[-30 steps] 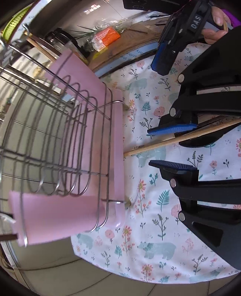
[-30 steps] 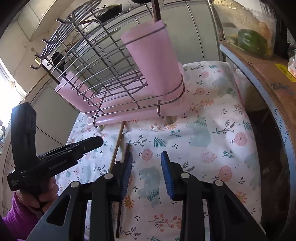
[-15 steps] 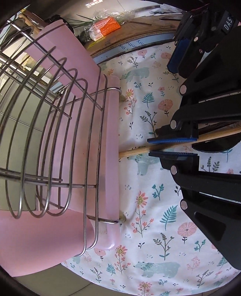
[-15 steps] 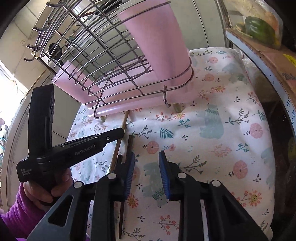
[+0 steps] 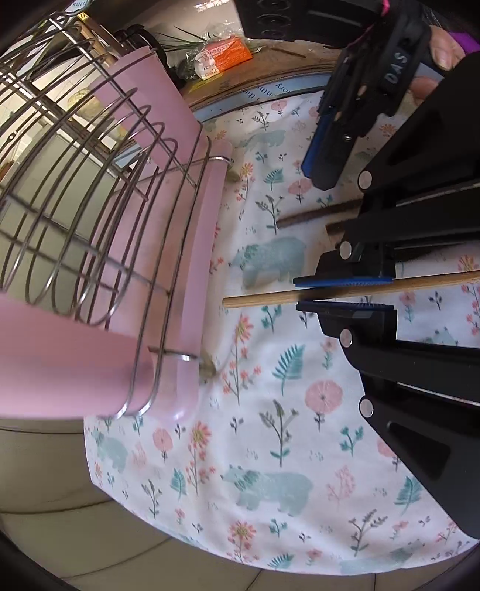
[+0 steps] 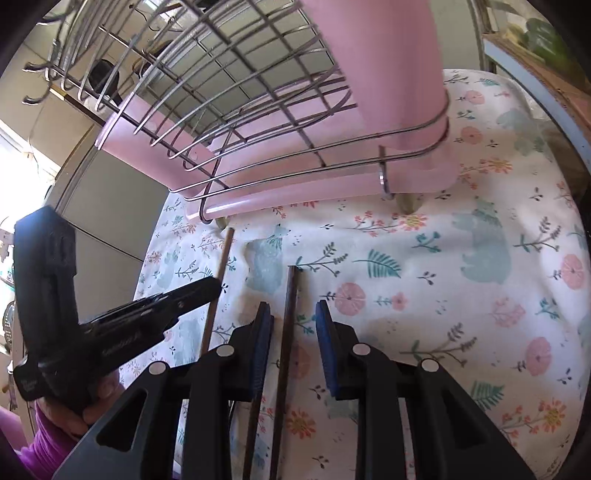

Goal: Organize utensils
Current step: 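Lower and grasp a plain wooden chopstick with the left tool while the right tool grasps a dark chopstick, then lift the wooden chopstick with the left tool while the right tool lifts the dark chopstick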

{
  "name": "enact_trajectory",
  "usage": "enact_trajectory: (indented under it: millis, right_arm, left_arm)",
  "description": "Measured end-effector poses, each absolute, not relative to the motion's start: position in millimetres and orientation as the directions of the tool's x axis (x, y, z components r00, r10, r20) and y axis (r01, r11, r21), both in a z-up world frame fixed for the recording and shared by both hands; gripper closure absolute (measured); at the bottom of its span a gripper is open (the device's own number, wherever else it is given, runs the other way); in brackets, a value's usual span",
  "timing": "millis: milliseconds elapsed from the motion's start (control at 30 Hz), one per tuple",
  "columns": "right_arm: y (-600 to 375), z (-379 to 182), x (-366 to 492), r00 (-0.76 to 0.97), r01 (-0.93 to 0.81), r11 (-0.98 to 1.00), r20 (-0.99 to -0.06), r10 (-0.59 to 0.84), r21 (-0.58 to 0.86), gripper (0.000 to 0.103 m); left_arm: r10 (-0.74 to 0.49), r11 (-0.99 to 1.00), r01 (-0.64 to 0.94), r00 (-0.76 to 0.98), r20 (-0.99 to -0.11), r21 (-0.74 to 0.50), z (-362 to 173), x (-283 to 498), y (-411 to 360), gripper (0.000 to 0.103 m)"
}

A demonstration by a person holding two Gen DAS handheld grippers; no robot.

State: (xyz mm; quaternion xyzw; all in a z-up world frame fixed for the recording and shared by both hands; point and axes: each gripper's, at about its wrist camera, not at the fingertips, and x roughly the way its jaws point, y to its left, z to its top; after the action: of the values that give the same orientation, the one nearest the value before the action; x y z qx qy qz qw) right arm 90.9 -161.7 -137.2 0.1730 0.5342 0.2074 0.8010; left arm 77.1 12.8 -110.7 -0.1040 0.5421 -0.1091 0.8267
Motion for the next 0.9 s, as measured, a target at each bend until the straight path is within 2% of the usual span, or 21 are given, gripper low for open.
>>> enact_trajectory:
  millis: [400,433,533,900]
  right_arm:
    - [-134.8,-155.1,120.4,0.262,-0.115,0.873,-0.834,0.486,0.473,0.078]
    - [-133.5,-155.2,120.9,0.263,-0.116,0.876,-0.836,0.482,0.469,0.079]
    - [-131.6,-154.5,121.2,0.268,-0.119,0.89,-0.848,0.457,0.441,0.095]
    - [-163.1,-149.1,109.0,0.279,-0.075,0.882,-0.84,0.466,0.465,0.096]
  left_arm:
    - [-0.274,0.96,0.038,0.351,-0.896,-0.278,-113.6,72.6,39.2,0.097]
    - [-0.272,0.96,0.034,0.346,-0.898,-0.277,-114.2,73.6,40.6,0.097]
    - [-0.274,0.96,0.037,0.341,-0.9,-0.278,-115.7,77.3,38.1,0.097]
    - [-0.256,0.966,0.06,0.302,-0.918,-0.25,-121.3,89.8,24.8,0.095]
